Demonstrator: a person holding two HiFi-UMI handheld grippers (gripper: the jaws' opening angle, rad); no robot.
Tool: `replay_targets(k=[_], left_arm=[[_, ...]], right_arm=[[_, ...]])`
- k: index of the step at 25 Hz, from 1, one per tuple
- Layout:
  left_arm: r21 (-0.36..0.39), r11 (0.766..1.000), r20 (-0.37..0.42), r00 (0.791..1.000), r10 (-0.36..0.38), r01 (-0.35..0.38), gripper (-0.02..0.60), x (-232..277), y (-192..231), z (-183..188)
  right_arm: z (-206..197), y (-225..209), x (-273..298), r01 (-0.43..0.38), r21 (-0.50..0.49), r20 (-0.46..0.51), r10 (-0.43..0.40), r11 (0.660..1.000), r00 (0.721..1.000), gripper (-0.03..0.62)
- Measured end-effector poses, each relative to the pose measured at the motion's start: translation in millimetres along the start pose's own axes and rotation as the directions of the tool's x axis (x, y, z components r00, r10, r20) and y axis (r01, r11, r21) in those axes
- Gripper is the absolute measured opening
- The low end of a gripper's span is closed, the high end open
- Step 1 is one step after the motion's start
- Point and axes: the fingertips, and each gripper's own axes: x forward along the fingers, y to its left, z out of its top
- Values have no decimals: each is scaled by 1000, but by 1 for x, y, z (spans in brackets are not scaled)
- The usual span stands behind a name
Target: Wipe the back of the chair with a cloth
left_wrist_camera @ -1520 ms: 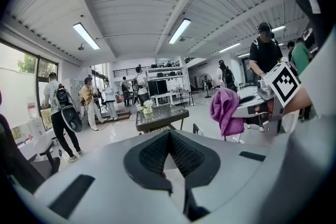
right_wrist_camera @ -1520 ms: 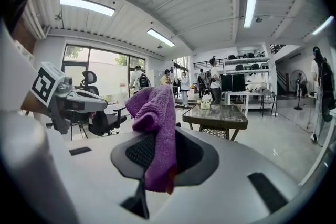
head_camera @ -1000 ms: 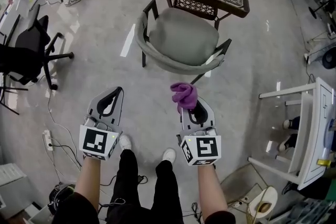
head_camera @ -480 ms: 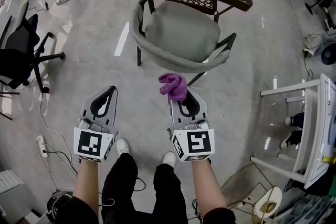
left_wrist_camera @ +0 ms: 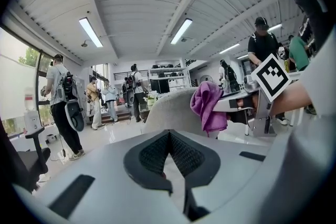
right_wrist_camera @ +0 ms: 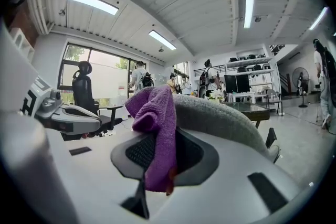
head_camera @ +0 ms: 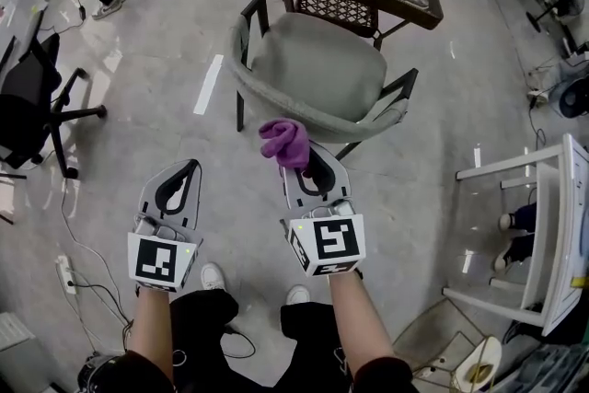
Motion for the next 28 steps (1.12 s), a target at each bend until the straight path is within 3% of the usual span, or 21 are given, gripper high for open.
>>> replay_targets(k=[6,15,20,24,28], left_arm=[[6,1000,2,1000,5,-5,9,10,-5,-2],[28,999,88,996,-29,27,9,31,-44,7],[32,997,24,998,-64,63,9,46,-60,-9],[71,995,94,993,-76,69,9,59,-60,-8],[40,996,41,996,-81,79,9,66,-63,-14]], right_arm=[[-1,-22,-4,41,13,6,-41,999,999,92],[-3,-70,-31,106,-19,18,-105,994,994,94],[-5,-86,-42,121,-40,42,-119,992,992,95],[-10,-106,-50,161,-20,52,-159,987,986,95],[-16,-124,-53,195,-10,55,-194,981,979,97]])
